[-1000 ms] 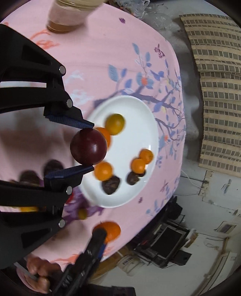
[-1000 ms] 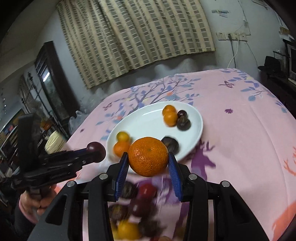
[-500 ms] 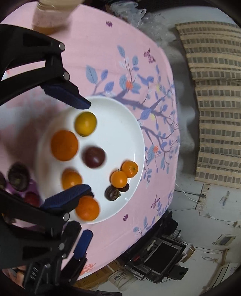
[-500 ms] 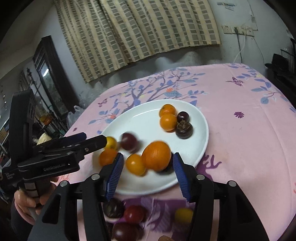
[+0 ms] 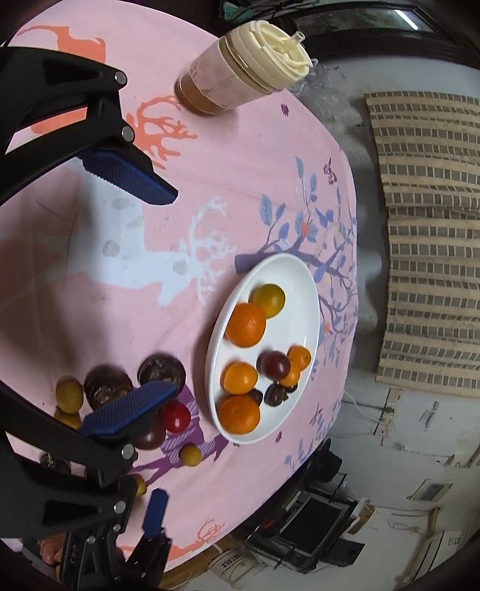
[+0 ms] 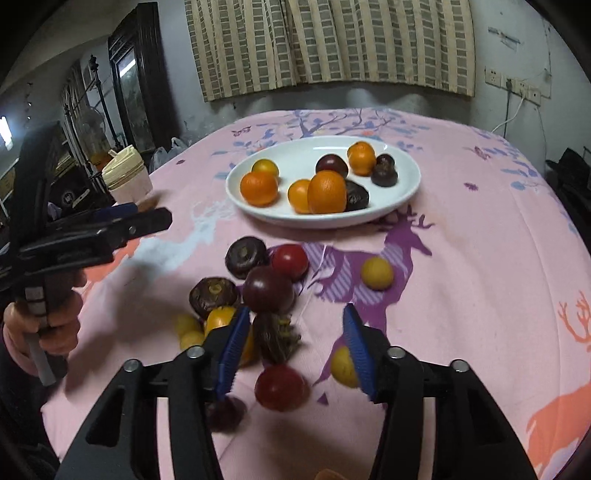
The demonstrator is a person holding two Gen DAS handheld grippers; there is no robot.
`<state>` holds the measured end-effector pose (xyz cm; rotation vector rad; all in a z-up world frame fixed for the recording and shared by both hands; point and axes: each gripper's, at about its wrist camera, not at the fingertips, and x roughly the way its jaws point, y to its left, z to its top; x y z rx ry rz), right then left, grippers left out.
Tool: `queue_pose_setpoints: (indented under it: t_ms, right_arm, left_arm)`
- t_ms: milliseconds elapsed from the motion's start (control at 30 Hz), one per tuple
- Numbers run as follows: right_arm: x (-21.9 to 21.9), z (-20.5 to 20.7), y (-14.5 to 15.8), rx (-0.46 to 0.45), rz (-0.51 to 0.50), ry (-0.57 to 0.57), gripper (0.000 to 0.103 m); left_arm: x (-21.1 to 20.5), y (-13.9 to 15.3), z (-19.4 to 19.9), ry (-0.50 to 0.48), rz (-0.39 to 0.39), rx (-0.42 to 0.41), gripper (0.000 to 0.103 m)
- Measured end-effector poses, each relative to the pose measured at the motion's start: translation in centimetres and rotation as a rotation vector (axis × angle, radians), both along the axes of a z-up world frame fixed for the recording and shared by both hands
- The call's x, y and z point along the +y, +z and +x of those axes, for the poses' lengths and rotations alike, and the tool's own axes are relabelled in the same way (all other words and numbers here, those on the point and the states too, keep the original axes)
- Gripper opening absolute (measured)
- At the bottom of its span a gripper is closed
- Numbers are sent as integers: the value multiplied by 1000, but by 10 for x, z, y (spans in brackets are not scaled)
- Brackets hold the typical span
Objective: Organize fruits
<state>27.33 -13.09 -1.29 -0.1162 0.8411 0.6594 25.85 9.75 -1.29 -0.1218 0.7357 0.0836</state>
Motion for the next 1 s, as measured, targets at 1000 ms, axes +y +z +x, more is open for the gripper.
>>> queue_pose_setpoints:
  t_ms: [1000]
  right_arm:
    - [14, 10, -12, 63, -46, 71, 38]
  left_arm:
    - [-12, -10, 4, -100, -52, 80, 94]
